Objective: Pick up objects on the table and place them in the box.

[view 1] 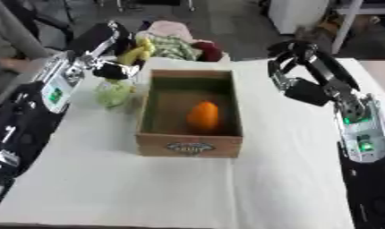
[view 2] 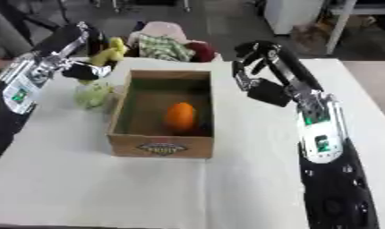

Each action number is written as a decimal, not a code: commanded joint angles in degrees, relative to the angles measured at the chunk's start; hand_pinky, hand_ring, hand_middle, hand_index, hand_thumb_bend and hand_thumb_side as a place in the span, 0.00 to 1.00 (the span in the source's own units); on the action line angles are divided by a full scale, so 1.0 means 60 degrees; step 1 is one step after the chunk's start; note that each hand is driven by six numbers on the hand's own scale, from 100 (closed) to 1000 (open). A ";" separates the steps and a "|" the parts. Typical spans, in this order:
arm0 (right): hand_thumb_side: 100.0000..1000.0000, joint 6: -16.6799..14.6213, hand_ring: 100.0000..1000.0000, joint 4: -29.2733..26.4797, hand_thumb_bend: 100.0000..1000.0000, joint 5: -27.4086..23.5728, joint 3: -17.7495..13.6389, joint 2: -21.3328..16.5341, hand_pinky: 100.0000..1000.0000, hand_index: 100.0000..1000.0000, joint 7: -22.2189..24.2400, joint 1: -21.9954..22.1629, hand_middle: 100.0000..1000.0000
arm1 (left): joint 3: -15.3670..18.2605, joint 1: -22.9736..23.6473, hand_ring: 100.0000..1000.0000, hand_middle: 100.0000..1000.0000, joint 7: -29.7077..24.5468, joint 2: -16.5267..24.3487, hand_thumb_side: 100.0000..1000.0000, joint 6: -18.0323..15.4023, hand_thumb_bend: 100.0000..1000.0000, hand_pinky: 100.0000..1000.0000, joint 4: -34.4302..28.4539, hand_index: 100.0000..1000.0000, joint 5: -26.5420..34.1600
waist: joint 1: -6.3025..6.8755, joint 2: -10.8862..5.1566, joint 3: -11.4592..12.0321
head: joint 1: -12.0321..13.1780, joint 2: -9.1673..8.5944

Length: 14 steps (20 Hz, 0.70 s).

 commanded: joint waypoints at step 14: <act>0.61 0.0049 0.65 -0.0423 0.00 0.0009 -0.0017 0.0158 0.52 0.81 0.0130 -0.0177 0.67 | -0.0573 -0.0051 0.69 0.66 -0.0528 -0.0822 0.26 -0.1104 0.73 0.79 0.0016 0.75 -0.0327 | 0.0055 -0.0005 -0.0080 | 0.0098 -0.0171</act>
